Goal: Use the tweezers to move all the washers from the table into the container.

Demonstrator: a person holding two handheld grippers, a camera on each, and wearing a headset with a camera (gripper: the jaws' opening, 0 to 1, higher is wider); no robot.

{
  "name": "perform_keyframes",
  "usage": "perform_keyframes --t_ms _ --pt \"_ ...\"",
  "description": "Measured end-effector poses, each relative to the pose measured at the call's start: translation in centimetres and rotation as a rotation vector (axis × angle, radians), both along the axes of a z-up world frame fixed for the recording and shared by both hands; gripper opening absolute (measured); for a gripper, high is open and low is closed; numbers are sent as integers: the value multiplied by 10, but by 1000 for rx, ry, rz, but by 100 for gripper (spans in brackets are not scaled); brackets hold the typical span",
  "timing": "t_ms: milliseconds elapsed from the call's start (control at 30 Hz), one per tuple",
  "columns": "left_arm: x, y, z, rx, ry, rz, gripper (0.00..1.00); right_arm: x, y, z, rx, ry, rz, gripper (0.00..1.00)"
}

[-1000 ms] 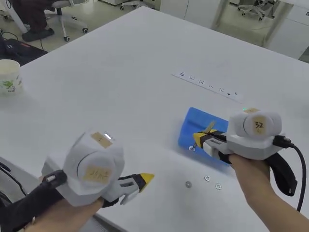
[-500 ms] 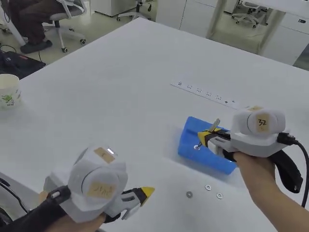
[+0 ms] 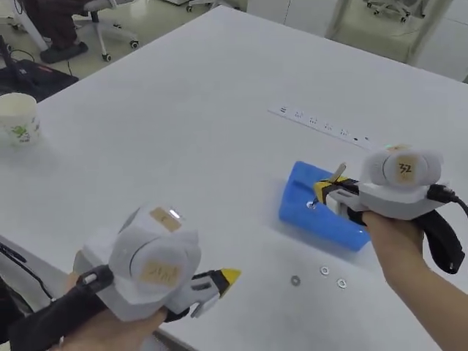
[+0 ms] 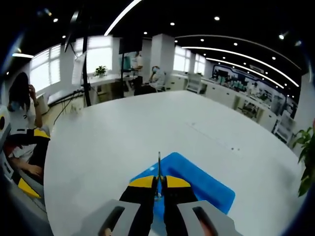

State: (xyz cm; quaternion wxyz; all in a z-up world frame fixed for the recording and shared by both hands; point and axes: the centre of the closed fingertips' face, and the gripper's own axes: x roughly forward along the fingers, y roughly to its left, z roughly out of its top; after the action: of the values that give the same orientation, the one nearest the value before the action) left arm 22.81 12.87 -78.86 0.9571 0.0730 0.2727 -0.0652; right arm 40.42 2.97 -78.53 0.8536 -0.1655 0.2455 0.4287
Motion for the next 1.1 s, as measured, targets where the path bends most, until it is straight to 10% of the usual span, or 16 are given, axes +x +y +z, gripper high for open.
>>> perform_keyframes --t_ms 1100 --pt "-1 2 -4 -3 25 12 82 9 7 -41 -48 53 19 3"
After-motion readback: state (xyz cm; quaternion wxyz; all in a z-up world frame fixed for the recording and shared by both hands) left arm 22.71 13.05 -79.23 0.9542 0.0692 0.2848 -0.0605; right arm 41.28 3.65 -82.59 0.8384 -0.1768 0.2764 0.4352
